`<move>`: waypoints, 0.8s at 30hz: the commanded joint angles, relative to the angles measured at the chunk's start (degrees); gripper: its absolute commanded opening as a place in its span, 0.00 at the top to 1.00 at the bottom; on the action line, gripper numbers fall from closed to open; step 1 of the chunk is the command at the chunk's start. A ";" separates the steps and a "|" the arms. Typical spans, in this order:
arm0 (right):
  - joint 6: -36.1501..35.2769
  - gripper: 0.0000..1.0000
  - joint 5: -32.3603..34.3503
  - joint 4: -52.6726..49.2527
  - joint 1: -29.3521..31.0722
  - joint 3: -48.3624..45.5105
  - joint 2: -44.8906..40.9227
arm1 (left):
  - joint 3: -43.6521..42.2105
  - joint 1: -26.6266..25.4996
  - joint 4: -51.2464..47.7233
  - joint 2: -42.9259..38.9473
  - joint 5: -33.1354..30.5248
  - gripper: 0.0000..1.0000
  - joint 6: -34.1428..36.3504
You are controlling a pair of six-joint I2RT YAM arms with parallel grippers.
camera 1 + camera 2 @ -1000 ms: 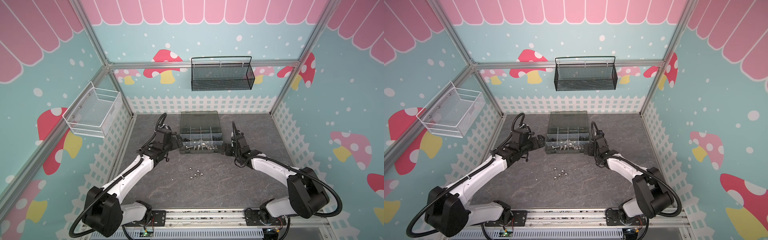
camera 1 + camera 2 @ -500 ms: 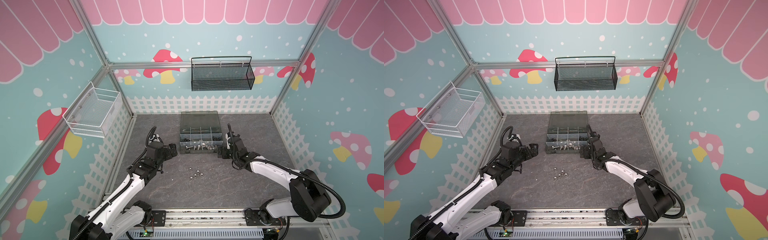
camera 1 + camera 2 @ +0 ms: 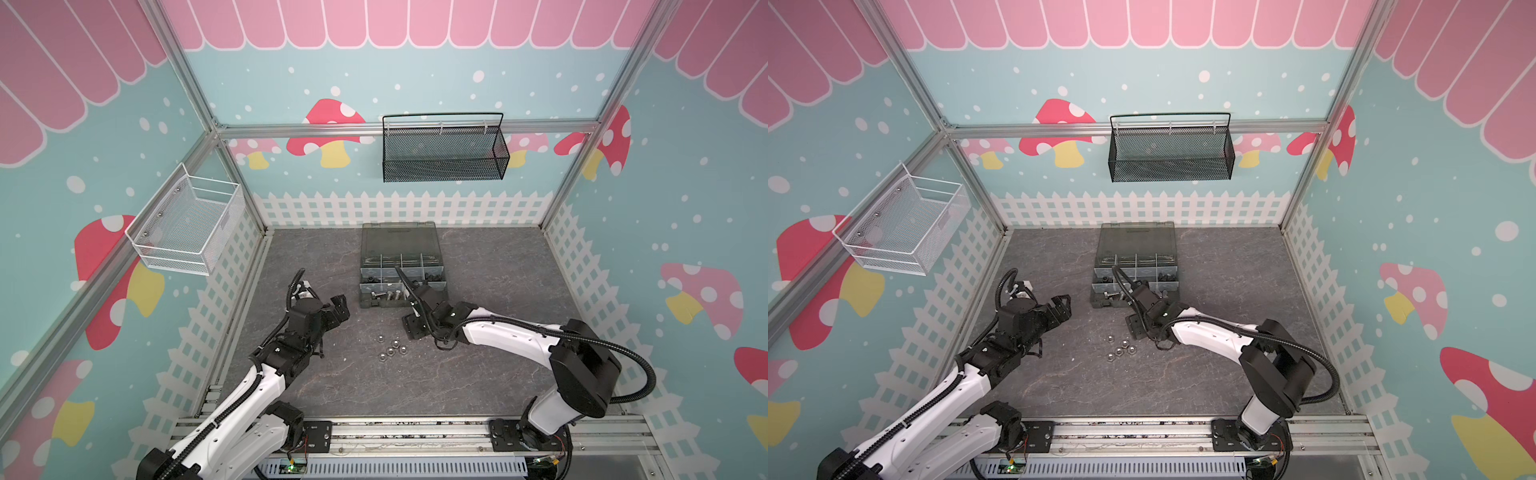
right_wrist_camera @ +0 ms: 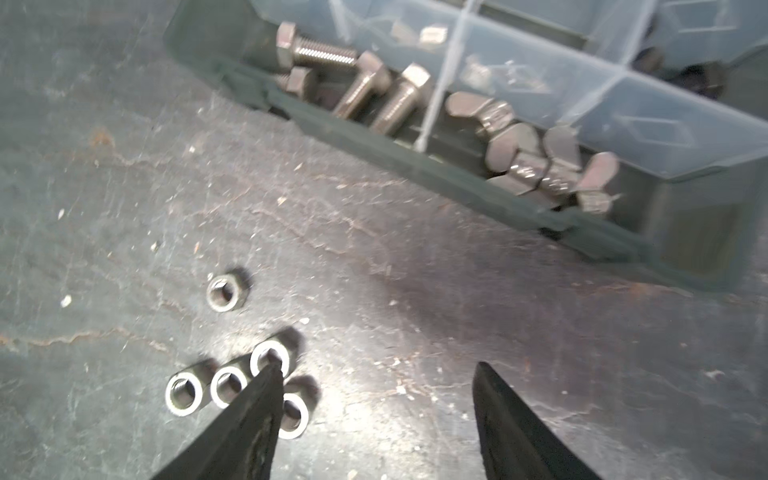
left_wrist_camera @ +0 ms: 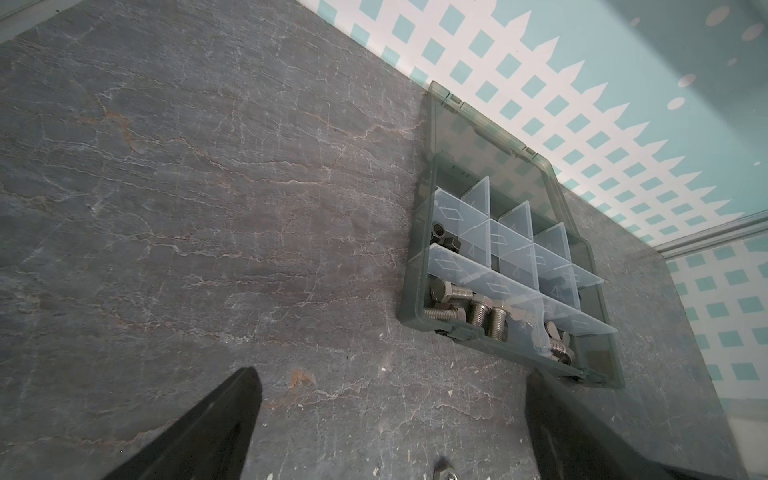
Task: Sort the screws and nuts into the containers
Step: 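Lower the right gripper and close it on a silver hex nut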
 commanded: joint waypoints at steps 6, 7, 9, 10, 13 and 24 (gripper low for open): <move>-1.78 0.41 -2.95 -11.18 5.44 6.19 7.30 | -2.33 0.23 3.29 0.51 -1.67 0.00 -3.96; -1.91 0.44 -3.29 -11.43 5.74 6.38 7.78 | -2.50 0.16 3.59 0.60 -1.54 0.00 -4.21; -2.14 0.47 -3.67 -11.65 5.86 6.48 8.60 | -2.74 0.23 4.07 0.81 -1.40 0.00 -4.49; -2.28 0.49 -3.86 -11.65 5.89 6.57 8.99 | -2.80 0.24 4.30 0.90 -1.33 0.00 -4.55; -2.59 0.53 -4.31 -11.56 6.03 6.88 9.95 | -2.72 0.24 4.41 1.61 -1.09 0.00 -4.66; -3.35 0.60 -5.18 -11.45 6.64 7.14 12.02 | -2.43 0.21 5.85 4.21 0.30 0.00 -5.19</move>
